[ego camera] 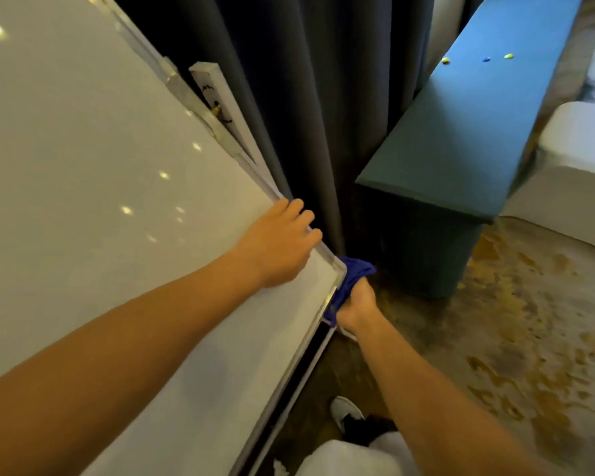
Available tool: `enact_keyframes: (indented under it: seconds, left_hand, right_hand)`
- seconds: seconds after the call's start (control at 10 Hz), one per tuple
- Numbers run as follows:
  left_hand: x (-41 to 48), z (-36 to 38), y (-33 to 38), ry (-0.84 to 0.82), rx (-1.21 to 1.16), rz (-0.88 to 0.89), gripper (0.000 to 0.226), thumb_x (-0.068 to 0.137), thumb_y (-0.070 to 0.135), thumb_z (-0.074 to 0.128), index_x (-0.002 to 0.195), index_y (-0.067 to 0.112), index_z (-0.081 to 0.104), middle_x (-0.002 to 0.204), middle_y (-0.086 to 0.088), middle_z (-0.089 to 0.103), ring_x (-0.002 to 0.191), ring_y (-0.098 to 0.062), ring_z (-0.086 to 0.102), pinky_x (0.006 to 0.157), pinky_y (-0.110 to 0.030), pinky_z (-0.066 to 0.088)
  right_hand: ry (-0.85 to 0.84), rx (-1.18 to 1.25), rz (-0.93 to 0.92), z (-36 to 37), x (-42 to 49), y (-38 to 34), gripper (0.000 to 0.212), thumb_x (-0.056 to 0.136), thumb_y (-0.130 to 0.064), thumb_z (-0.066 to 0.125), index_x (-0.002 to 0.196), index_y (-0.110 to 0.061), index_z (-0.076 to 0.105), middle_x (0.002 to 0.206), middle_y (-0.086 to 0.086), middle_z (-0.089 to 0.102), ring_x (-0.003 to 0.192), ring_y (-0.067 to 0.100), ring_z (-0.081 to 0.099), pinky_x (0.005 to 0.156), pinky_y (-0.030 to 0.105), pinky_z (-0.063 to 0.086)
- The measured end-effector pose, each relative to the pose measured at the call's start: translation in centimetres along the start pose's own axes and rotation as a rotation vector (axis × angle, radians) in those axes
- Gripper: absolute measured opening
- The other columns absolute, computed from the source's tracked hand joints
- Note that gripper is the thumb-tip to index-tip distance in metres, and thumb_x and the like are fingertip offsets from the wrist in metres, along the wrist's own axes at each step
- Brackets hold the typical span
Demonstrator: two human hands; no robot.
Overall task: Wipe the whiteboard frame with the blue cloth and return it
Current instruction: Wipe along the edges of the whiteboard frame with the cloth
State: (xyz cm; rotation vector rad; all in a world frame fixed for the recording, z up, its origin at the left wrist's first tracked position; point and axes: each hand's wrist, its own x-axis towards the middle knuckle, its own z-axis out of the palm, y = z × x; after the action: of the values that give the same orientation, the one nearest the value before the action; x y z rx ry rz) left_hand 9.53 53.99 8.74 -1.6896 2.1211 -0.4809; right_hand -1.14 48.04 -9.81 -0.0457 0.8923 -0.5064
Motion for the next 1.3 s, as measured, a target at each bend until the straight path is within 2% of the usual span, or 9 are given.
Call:
enact_keyframes:
  seconds: [0.2, 0.3, 0.5, 0.6, 0.7, 0.9, 1.0, 1.1, 1.3]
  left_hand:
    - [-12.7, 1.6, 11.4, -0.164, -0.197, -0.332, 0.042, 0.083, 0.031, 0.061, 0.119, 0.01, 0.061, 0.146, -0.02, 0.044, 0.137, -0.039, 0.037, 0.112, -0.047, 0.03]
    - [-19.0, 1.8, 17.0, -0.268, -0.24, -0.597, 0.048, 0.078, 0.026, 0.064, 0.121, 0.005, 0.062, 0.15, -0.021, 0.039, 0.14, -0.039, 0.033, 0.112, -0.049, 0.031]
    - [-29.6, 2.9, 28.1, -0.145, -0.388, -1.069, 0.045, 0.087, 0.031, 0.049, 0.124, 0.007, 0.057, 0.143, -0.019, 0.046, 0.127, -0.04, 0.045, 0.099, -0.051, 0.042]
    - [-31.3, 3.1, 30.6, 0.154, -0.717, -1.853, 0.035, 0.093, 0.045, 0.045, 0.101, 0.011, 0.052, 0.102, -0.008, 0.054, 0.089, -0.029, 0.056, 0.082, -0.047, 0.051]
    - [-31.5, 3.2, 29.1, 1.048, -1.465, -2.751, 0.058, 0.089, 0.059, 0.051, 0.119, 0.01, 0.047, 0.108, -0.011, 0.059, 0.096, -0.029, 0.063, 0.084, -0.045, 0.056]
    - [-33.1, 4.8, 28.1, 2.268, -1.835, -2.693, 0.078, 0.08, 0.075, 0.045, 0.135, 0.019, 0.05, 0.136, -0.009, 0.055, 0.116, -0.032, 0.056, 0.096, -0.048, 0.049]
    - [-33.2, 5.7, 27.5, 2.305, -1.945, -2.602, 0.09, 0.079, 0.082, 0.028, 0.144, 0.02, 0.04, 0.15, -0.011, 0.041, 0.134, -0.039, 0.04, 0.112, -0.057, 0.029]
    - [-32.0, 6.3, 26.7, 2.417, -1.929, -2.541, 0.093, 0.076, 0.086, 0.025, 0.141, 0.023, 0.042, 0.147, -0.012, 0.045, 0.131, -0.04, 0.044, 0.11, -0.059, 0.03]
    - [-33.4, 6.5, 25.9, 2.437, -1.81, -2.655, 0.093, 0.075, 0.086, 0.025, 0.143, 0.024, 0.04, 0.147, -0.01, 0.045, 0.129, -0.042, 0.044, 0.11, -0.06, 0.033]
  right_hand:
    - [0.013, -0.202, -0.003, 0.5, -4.2, 7.7, 0.047, 0.098, -0.056, 0.042, 0.109, -0.016, 0.065, 0.091, 0.005, 0.075, 0.08, 0.027, 0.071, 0.059, 0.035, 0.057]
    - [-0.074, -0.258, 0.157, -1.8, -6.6, 12.0, 0.046, 0.097, -0.055, 0.046, 0.107, -0.014, 0.064, 0.086, 0.01, 0.071, 0.075, 0.026, 0.066, 0.072, 0.038, 0.059]
    - [-0.012, -0.387, 0.098, -3.0, -5.7, 7.0, 0.042, 0.102, -0.045, 0.045, 0.067, -0.023, 0.036, 0.041, -0.004, 0.034, 0.036, 0.011, 0.029, 0.053, 0.024, 0.041]
    - [0.018, -0.348, 0.083, -2.9, -6.4, 8.6, 0.037, 0.1, -0.048, 0.045, 0.072, -0.025, 0.043, 0.055, -0.003, 0.041, 0.053, 0.013, 0.038, 0.084, 0.027, 0.049]
    - [-0.076, -0.369, 0.258, -4.8, -8.9, 14.0, 0.039, 0.102, -0.045, 0.044, 0.069, -0.024, 0.042, 0.043, -0.005, 0.043, 0.052, 0.013, 0.032, 0.06, 0.026, 0.03]
    - [-0.117, -0.467, 0.318, -5.6, -8.5, 13.5, 0.032, 0.103, -0.036, 0.044, 0.074, -0.023, 0.042, 0.055, 0.0, 0.046, 0.048, 0.014, 0.042, 0.068, 0.025, 0.038]
    - [-0.025, -0.48, 0.138, -3.5, -6.2, 9.5, 0.029, 0.099, -0.047, 0.049, 0.114, -0.024, 0.056, 0.1, 0.003, 0.062, 0.092, 0.021, 0.059, 0.103, 0.035, 0.044]
    - [0.034, -0.456, 0.125, -3.2, -7.0, 10.6, 0.023, 0.097, -0.049, 0.053, 0.106, -0.028, 0.052, 0.08, -0.002, 0.052, 0.069, 0.014, 0.048, 0.087, 0.022, 0.04]
    - [-0.052, -0.555, 0.524, -7.6, -11.9, 19.2, 0.028, 0.094, -0.038, 0.061, 0.106, -0.013, 0.063, 0.091, 0.01, 0.07, 0.082, 0.022, 0.066, 0.065, 0.036, 0.057]
